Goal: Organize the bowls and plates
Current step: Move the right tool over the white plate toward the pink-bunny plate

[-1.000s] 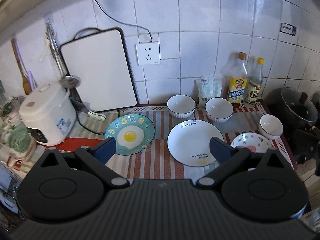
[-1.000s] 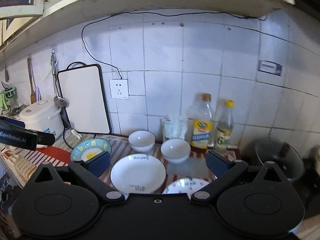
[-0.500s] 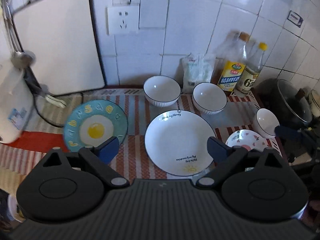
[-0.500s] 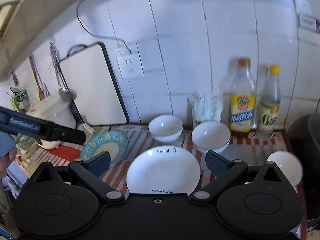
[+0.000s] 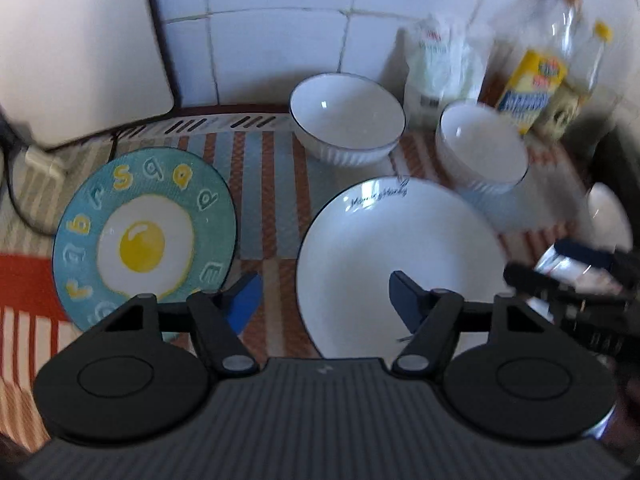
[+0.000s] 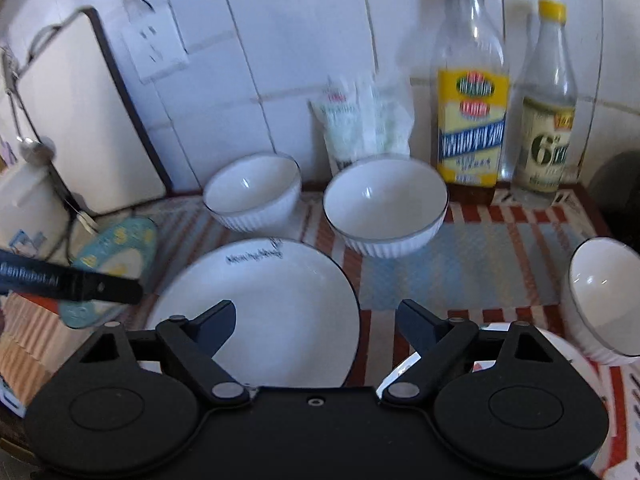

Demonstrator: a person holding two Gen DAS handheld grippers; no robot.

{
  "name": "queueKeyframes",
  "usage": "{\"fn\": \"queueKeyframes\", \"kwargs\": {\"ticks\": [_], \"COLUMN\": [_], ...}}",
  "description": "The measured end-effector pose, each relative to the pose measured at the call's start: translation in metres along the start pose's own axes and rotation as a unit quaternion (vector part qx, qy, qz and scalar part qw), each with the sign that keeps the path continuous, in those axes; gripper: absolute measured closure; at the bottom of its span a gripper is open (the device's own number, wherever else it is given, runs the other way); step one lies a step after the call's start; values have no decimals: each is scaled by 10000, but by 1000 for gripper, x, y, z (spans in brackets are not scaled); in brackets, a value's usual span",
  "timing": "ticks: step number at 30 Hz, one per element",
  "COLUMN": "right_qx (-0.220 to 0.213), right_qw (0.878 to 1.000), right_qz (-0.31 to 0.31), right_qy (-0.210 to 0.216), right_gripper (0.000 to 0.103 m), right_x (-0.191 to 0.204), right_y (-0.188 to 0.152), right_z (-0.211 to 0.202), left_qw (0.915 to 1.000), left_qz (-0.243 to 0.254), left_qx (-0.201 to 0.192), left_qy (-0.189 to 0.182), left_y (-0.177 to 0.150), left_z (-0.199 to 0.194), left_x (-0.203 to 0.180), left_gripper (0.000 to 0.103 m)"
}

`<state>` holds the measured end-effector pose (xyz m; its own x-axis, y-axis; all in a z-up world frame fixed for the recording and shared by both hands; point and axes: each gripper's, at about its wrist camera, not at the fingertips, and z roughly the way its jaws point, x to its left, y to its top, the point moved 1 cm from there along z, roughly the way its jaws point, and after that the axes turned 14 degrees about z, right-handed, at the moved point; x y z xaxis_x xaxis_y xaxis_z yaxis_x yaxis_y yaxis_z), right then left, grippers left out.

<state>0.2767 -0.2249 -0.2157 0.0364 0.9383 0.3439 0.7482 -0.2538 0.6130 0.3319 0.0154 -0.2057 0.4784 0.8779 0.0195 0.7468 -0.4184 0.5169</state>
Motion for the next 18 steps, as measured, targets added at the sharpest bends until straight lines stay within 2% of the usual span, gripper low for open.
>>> {"fn": "queueKeyframes", "kwargs": {"ticks": [2, 4, 6, 9, 10, 11, 13, 16, 18], "right_qx": [56, 183, 185, 376, 434, 520, 620, 633, 719], "right_qw": [10000, 9998, 9998, 9991, 9988, 9982, 9973, 9967, 9959], "right_qz": [37, 18, 73, 188, 220, 279, 391, 426, 497], "right_qy": [-6, -70, -42, -93, -88, -67, -111, -262, -222], "right_gripper": [13, 14, 15, 26, 32, 39, 53, 55, 59], "right_x": [-4, -6, -9, -15, -17, -19, -23, -25, -27], "right_y": [-2, -5, -6, -6, -5, -4, -3, 0, 1], "right_z": [15, 30, 38, 49, 51, 53, 58, 61, 64], "left_qw": [9999, 9998, 9997, 9994, 9993, 9993, 9990, 9979, 9967], "left_qz": [119, 135, 123, 125, 95, 29, -159, -435, -515], "left_qx": [50, 111, 182, 322, 332, 337, 286, 230, 336], "left_qy": [85, -8, -105, -98, -127, -174, -288, -430, -530], "left_y": [-4, -8, -11, -14, -15, -14, -15, -18, -21], "left_z": [9, 17, 26, 38, 40, 43, 46, 48, 53], "left_x": [-1, -1, -2, -4, -3, -1, 6, 14, 17], "left_gripper": [34, 34, 40, 54, 57, 66, 69, 75, 80]}}
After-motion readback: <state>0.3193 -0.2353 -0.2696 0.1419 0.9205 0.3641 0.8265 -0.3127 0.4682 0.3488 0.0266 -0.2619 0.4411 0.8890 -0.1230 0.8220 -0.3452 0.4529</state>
